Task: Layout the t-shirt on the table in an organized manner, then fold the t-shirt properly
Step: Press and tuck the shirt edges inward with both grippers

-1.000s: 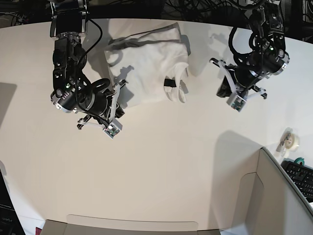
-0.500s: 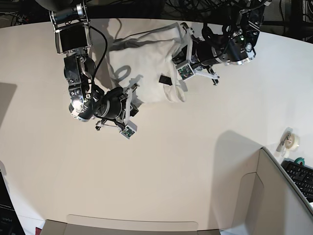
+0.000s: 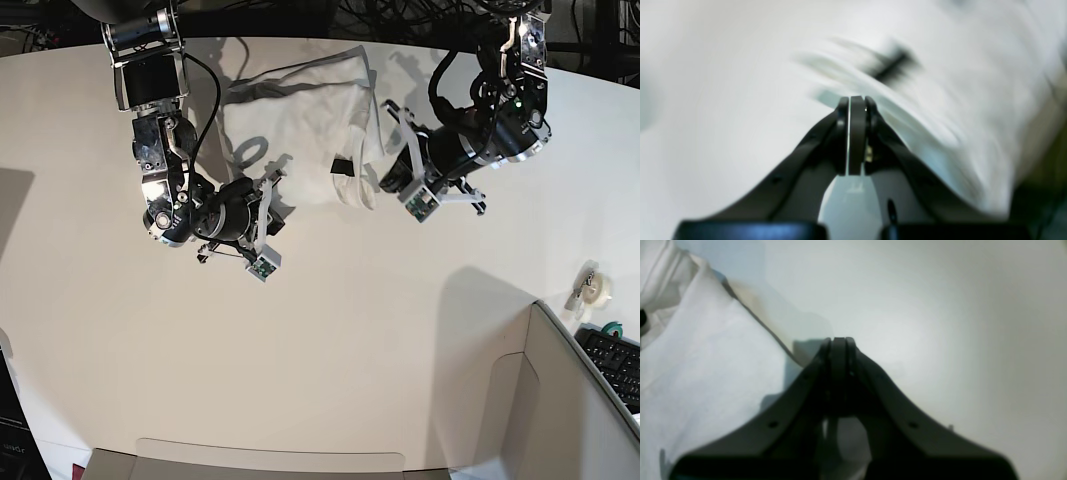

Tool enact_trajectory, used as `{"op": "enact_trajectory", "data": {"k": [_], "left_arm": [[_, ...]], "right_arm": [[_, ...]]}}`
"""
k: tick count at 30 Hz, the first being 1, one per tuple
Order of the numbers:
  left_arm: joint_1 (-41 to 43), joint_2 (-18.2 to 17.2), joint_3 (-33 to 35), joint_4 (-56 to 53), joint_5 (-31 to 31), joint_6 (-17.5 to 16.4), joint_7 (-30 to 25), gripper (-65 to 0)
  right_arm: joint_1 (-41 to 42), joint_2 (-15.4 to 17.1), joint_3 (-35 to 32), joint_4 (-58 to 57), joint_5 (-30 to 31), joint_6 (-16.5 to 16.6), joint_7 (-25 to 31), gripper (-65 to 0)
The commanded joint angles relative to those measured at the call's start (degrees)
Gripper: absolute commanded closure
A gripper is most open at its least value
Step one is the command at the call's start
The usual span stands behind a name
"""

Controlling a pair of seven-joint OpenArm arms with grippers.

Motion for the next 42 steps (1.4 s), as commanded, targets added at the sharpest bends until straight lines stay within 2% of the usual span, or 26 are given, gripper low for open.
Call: {"op": "enact_trajectory", "data": {"k": [1,2,4,8,9,12,18,22,26,31,33,37,40,42], "left_arm": [[-1.2,1.6,-1.3,1.0,-2.4,-0.3,-0.5,-0.2],[-1.7,2.8,-2.4,1.0,-4.4,-0.3,-0.1,-0.2],[-2.2,2.5,-2.4,1.0,-10.2,-1.1,1.4,-0.2],[-2.1,1.9,-2.3,1.0,-23.0,-2.9,10.0,-0.2],[-1.9,1.9,-2.3,1.0,-25.2,-2.7,12.0,-0.2],[-1.6,1.7,-2.1,0.9,-27.8,-2.5,12.2,-0.3],[1.7,-3.3,1.8,-0.1,-27.6,-2.3,12.2,-0.3],[4.2,-5.0,6.3,-0.5,-27.6,2.4,12.0,-0.4],[4.3,-7.7,12.6,-1.7,-27.6,7.8,7.4,-0.4],[4.2,-9.0,19.1,-7.9,-27.4,8.8,2.0,-0.4],[4.2,-9.0,20.3,-11.2,-24.5,8.8,0.0,-0.4],[4.2,-8.9,22.0,-16.0,-13.9,8.8,-3.8,-0.4],[4.1,-8.8,22.1,-16.8,-7.2,8.8,-4.1,-0.4],[3.9,-8.7,22.0,-17.0,-3.2,8.8,-4.1,-0.4]], "right_arm": [[1.0,-0.1,0.1,1.0,0.9,0.1,1.0,0.0],[0.8,-0.1,0.1,1.0,0.9,0.1,1.0,0.0],[0.6,-0.1,0.1,1.0,0.9,0.1,1.0,0.0],[0.4,-0.1,0.1,1.0,0.8,0.1,1.0,0.0],[0.4,0.0,0.1,1.0,0.8,0.1,1.0,0.0],[0.4,0.1,0.1,1.0,0.8,0.1,1.0,0.0],[0.4,0.0,0.1,0.9,0.8,0.1,1.6,0.0],[0.5,0.2,0.1,0.4,0.8,0.1,2.5,0.0],[0.6,0.0,0.1,-0.7,0.8,0.1,2.5,0.0],[0.4,0.0,0.4,-0.6,0.8,0.1,2.6,0.0],[0.3,0.1,0.5,-0.4,0.8,0.1,2.6,0.0],[0.3,0.3,0.5,-0.2,0.8,0.1,2.6,0.0],[-0.3,0.4,0.6,0.8,0.8,0.1,2.5,0.0],[-1.5,1.6,0.7,3.6,0.8,0.1,2.4,0.0]]}}
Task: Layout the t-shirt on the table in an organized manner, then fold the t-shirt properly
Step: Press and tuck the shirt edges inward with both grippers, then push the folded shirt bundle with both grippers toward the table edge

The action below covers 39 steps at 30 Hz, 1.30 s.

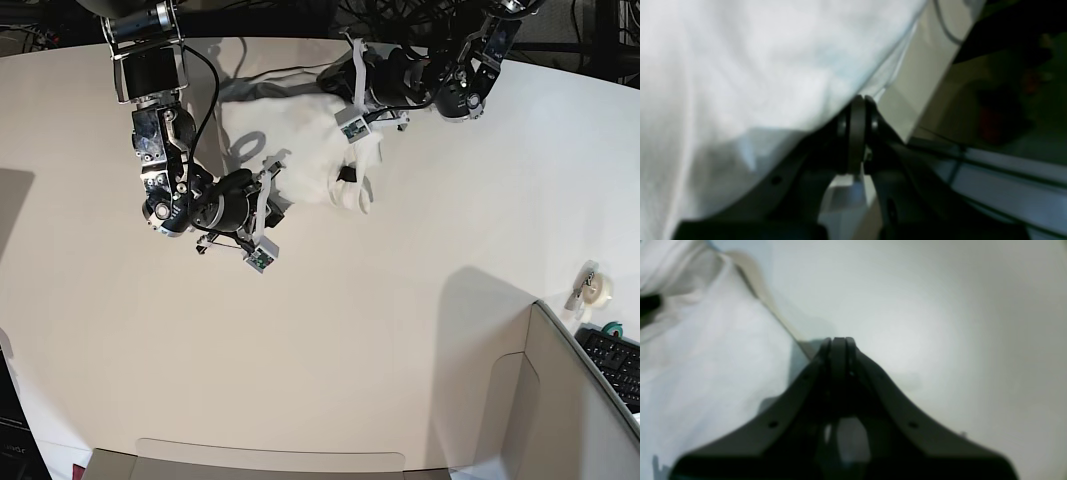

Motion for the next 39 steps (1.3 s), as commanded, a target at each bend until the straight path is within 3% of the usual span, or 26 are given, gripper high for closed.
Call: {"op": "enact_trajectory", "data": {"k": [1,7,16,22,28,35,39], "left_arm": [[-0.4,-0.6,-0.4,-0.4,6.7,1.6,1.5,-0.4],[-3.5,-0.5,-0.3,-0.5,12.8,1.6,1.7,-0.4],[-10.3,-0.4,-0.3,-5.6,13.2,1.6,1.7,-0.4],[-14.8,1.5,-0.3,-7.4,13.2,1.6,1.7,-0.4],[-17.7,3.3,-0.3,-11.6,13.2,1.6,1.2,-0.4],[-20.3,4.7,-0.3,-15.2,13.2,1.6,0.9,-0.4],[-21.6,6.4,-0.3,-15.9,13.2,1.6,0.1,-0.4]], "right_arm": [[0.5,0.9,0.2,2.9,0.7,0.1,0.8,0.0],[-3.5,4.3,0.3,11.1,0.8,0.1,0.6,0.0],[-12.3,9.9,0.4,21.3,1.1,0.1,0.5,0.0],[-18.4,9.8,5.5,29.3,1.1,0.1,-4.7,0.0],[-21.7,9.9,12.4,31.6,1.1,0.1,-4.7,0.0],[-24.4,9.6,12.8,31.7,1.2,0.1,-4.7,0.0],[-25.1,8.4,12.8,32.0,4.2,0.1,-4.7,0.0]]}}
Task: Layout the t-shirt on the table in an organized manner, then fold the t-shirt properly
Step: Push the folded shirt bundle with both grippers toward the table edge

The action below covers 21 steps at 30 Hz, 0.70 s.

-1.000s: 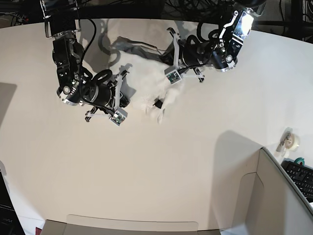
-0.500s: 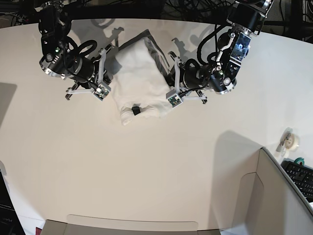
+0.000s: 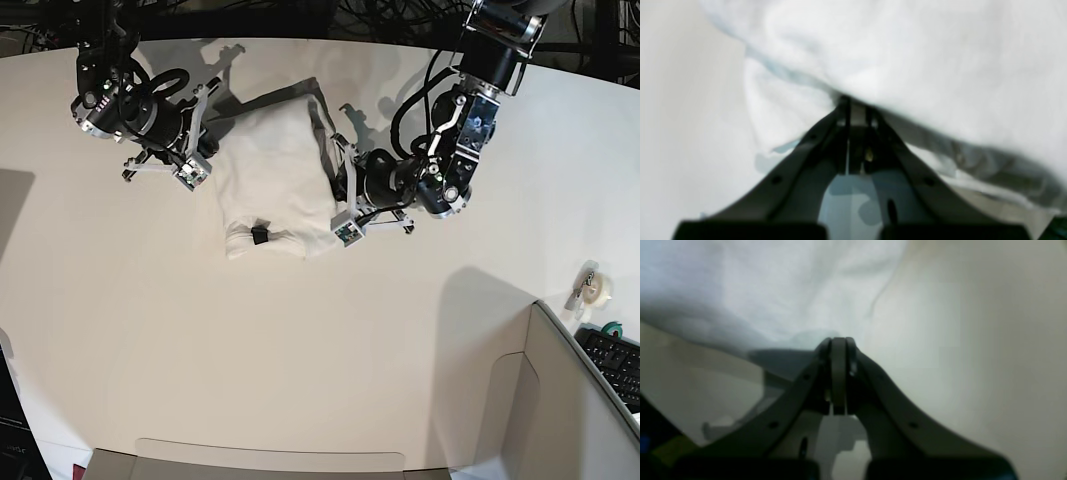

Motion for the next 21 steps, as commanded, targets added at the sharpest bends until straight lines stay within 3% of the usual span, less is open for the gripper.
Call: {"op": "enact_trajectory", "data": {"k": [1,8,13,21], "left_arm": [[-0.7,0.1,0.0,-0.1,1.7,0.6,1.2,-0.4],[-2.0,4.2,0.0,-0.1,1.7,0.6,1.1,-0.4],[-2.3,4.1,-0.8,6.5,1.7,0.6,0.8,-0.5],[1.0,3.9,-12.3,24.0,1.7,0.6,6.4,-8.8]], "right_arm": [[0.4,0.4,0.2,1.5,1.8,0.1,1.0,0.0],[1.1,0.6,0.8,2.3,6.7,0.1,1.0,0.0],[2.9,-0.2,0.8,2.5,6.8,0.1,1.3,0.0],[8.5,-6.7,6.6,2.2,6.3,0.1,1.1,0.0]]}}
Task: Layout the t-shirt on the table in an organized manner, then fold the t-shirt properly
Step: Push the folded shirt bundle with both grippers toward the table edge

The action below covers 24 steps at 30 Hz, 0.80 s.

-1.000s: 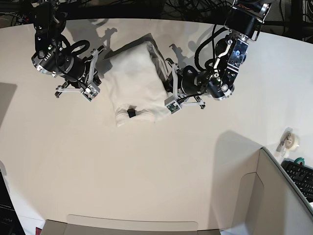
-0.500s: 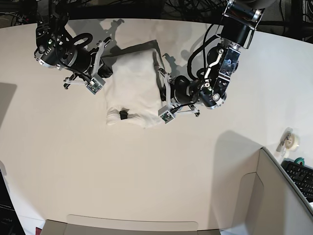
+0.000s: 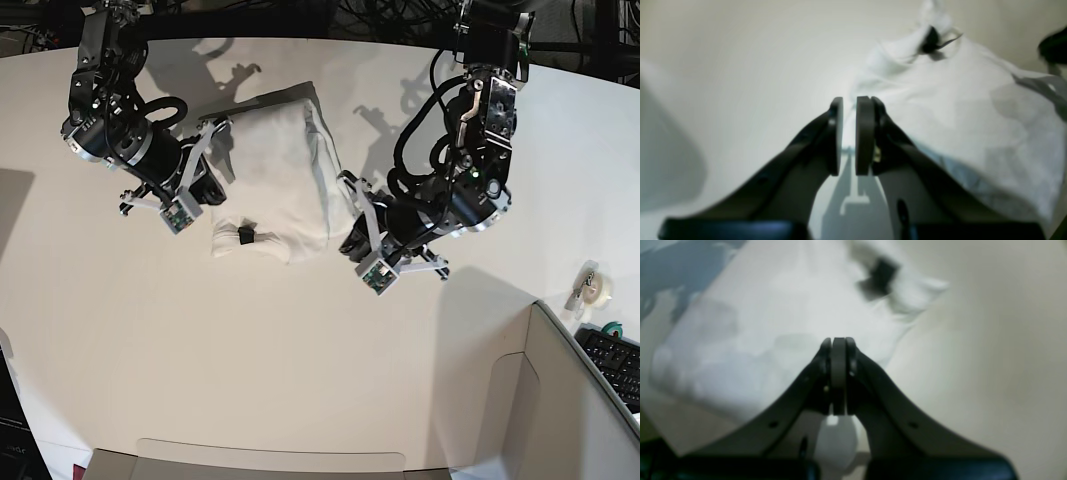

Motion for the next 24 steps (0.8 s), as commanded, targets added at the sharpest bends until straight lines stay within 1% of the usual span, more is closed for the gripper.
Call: {"op": "enact_trajectory", "data": {"k": [1,3,5,6,7,9,10,12,13,16,18,20,21,24], "left_arm": [[0.2,-0.1,-1.1,1.2,-0.5,0.0,0.7,-8.9],[1.6,-0.2,-2.4,1.0,-0.4,0.0,3.1,-7.3],[3.4,-1.2,-2.3,0.3,-0.4,0.0,4.7,-3.3],[4.8,-2.0,-2.1,-0.2,-0.4,0.0,4.9,-0.8],[6.0,-2.3,-2.0,-0.7,-0.4,0.1,4.8,0.0],[8.0,-2.6,-2.0,-2.8,-0.4,0.1,4.2,0.0],[8.6,-2.7,-2.0,-3.6,-0.4,0.1,3.2,0.0],[9.5,-2.7,-2.2,-6.4,-0.3,0.4,0.5,0.0],[9.9,-2.7,-2.2,-8.2,-0.3,0.7,-0.9,0.0],[10.1,-2.6,-2.2,-13.6,-0.3,2.5,-4.8,0.0],[10.1,-2.6,-2.2,-15.4,-0.3,3.0,-6.9,0.0],[10.1,-2.6,-2.2,-16.4,-0.3,3.9,-8.1,0.0],[10.1,-2.6,-2.2,-16.7,-0.3,4.3,-8.4,0.0],[9.8,-2.6,-2.2,-17.7,-0.3,4.7,-8.5,0.0]], "right_arm": [[1.7,-0.6,0.6,0.5,0.5,0.1,1.3,0.0],[3.3,-2.3,0.6,-0.2,-1.9,0.1,1.4,0.0],[4.6,-4.5,0.5,-1.1,-6.0,0.1,1.4,0.0],[5.1,-6.2,0.4,-1.5,-8.4,0.1,1.3,0.0],[5.3,-7.6,0.3,-2.0,-10.3,0.1,1.3,0.0],[6.1,-10.4,-0.1,-3.5,-14.7,0.1,1.4,0.0],[6.3,-11.1,-0.9,-4.3,-16.3,0.1,1.5,0.0],[6.9,-11.7,-2.6,-6.3,-19.1,0.1,2.1,0.0],[7.0,-11.8,-3.7,-7.1,-20.1,0.1,3.5,0.0],[7.1,-11.8,-7.2,-9.9,-22.1,0.1,6.7,0.0],[7.3,-11.9,-8.2,-11.4,-23.5,0.1,7.5,0.0],[7.7,-13.3,-8.2,-12.5,-24.9,0.1,8.6,0.0],[7.7,-13.7,-8.1,-13.0,-25.3,-0.4,9.3,0.0],[7.7,-13.8,-8.3,-14.7,-25.4,-2.2,11.0,0.0]]}}
